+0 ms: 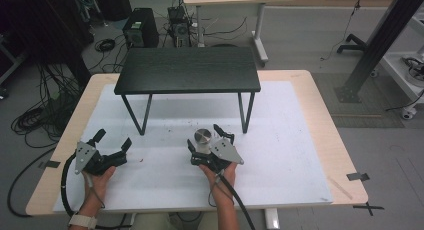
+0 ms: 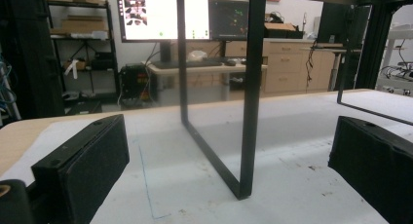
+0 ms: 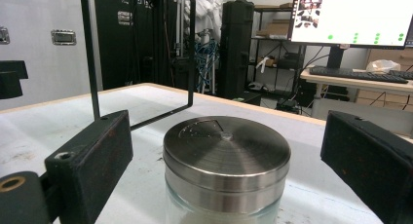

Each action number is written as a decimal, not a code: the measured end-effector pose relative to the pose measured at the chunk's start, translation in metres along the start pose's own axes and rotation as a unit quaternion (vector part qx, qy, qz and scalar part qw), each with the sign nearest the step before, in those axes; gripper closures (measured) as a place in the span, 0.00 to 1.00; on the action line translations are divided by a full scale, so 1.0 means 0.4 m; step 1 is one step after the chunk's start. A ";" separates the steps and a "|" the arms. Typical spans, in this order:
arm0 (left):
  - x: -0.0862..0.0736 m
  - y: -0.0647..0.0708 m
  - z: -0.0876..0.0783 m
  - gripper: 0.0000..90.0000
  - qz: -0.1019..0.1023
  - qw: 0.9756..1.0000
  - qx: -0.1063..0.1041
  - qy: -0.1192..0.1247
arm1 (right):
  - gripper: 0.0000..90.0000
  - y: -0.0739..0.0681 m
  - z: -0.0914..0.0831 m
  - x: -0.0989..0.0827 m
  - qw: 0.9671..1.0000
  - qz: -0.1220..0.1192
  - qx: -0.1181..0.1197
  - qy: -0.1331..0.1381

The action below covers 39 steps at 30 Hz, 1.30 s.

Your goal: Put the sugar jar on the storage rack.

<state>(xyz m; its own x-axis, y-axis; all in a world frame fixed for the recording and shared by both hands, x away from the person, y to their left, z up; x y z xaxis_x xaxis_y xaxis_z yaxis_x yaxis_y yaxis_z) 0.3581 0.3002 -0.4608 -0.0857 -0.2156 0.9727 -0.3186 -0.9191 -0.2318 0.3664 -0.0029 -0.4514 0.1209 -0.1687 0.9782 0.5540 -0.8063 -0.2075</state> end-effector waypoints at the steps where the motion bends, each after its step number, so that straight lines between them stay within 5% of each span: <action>1: 0.000 0.000 0.000 0.01 0.000 1.000 0.000 0.000 | 0.06 0.000 0.000 0.000 1.000 0.000 0.000 0.000; 21: 0.000 0.000 0.000 0.01 0.000 1.000 0.000 0.000 | 0.08 0.000 0.001 -0.003 1.000 0.003 0.002 0.000; 39: 0.000 0.000 0.000 0.01 0.000 1.000 0.000 0.000 | 0.32 0.001 0.001 -0.015 1.000 0.001 0.013 -0.005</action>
<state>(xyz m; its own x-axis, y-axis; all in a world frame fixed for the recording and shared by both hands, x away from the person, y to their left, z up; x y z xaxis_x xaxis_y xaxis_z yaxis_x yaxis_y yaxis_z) 0.3581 0.3003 -0.4607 -0.0857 -0.2162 0.9726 -0.3187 -0.9189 -0.2323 0.3663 -0.0019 -0.4573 0.1297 -0.1652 0.9777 0.5746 -0.7911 -0.2098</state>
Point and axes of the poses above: each handheld gripper's, and its own axes: z roughly forward along the jaws, x roughly out of its top, y roughly to its right, the point moved 7 cm from there along z, roughly forward along the jaws, and after that the axes turned 14 degrees about z, right-handed, at the moved point
